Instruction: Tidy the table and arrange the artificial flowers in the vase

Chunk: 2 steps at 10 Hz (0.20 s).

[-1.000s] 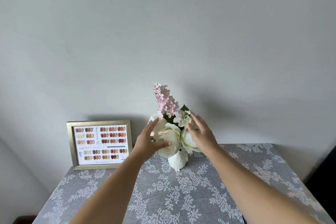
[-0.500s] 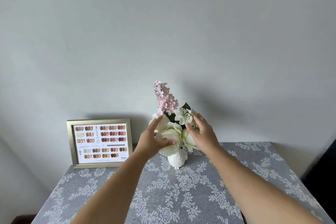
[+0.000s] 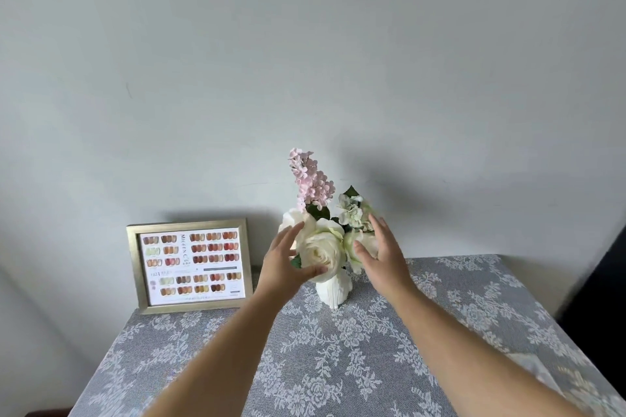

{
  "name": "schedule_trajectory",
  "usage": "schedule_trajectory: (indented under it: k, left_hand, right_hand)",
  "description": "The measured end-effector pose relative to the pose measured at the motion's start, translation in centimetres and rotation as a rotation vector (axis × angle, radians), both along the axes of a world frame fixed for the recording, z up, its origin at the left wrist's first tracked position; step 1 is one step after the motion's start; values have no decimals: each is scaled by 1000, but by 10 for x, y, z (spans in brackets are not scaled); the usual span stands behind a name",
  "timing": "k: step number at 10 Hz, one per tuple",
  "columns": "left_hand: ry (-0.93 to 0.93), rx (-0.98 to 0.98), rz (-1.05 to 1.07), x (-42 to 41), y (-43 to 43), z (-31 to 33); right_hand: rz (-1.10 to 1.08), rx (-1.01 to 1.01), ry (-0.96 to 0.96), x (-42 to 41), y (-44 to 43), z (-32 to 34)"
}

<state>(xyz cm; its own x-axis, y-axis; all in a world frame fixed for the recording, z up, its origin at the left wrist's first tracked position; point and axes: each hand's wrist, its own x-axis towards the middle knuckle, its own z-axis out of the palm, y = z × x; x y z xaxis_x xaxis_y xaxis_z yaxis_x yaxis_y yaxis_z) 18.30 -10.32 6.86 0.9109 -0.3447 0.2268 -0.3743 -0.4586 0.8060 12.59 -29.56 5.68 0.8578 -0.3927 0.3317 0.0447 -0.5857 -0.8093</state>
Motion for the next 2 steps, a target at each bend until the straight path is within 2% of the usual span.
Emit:
schedule_trajectory:
  k: [1,2]
  left_hand:
    - [-14,14,22,-5,2,1]
    - [-57,30,131,-16,9,-8]
  right_hand:
    - [-22,-17,-26,-1,-1,4]
    - [-72,-22,-53,-12,-7,-8]
